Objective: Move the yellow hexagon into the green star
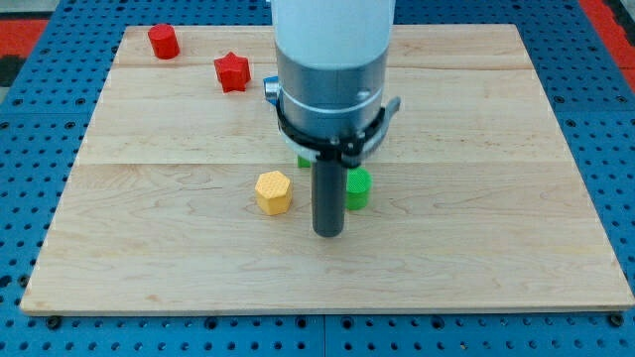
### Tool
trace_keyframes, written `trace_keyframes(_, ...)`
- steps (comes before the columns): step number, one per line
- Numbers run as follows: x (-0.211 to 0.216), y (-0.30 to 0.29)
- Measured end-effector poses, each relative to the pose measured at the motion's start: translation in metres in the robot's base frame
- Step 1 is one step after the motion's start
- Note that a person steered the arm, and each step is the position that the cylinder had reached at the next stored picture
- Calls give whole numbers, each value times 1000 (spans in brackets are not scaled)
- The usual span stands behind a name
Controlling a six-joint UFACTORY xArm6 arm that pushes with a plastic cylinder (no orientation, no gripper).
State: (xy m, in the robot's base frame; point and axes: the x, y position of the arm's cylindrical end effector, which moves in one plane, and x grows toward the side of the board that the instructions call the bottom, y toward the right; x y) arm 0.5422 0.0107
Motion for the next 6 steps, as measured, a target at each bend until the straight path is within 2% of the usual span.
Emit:
trace_keyframes(1,-10,13)
trace_keyframes(2,-48,20)
trace_keyframes(3,-57,25)
trace_keyframes(4,-6,3)
trace_keyframes(5,-6,-69)
trace_keyframes(6,-26,-74)
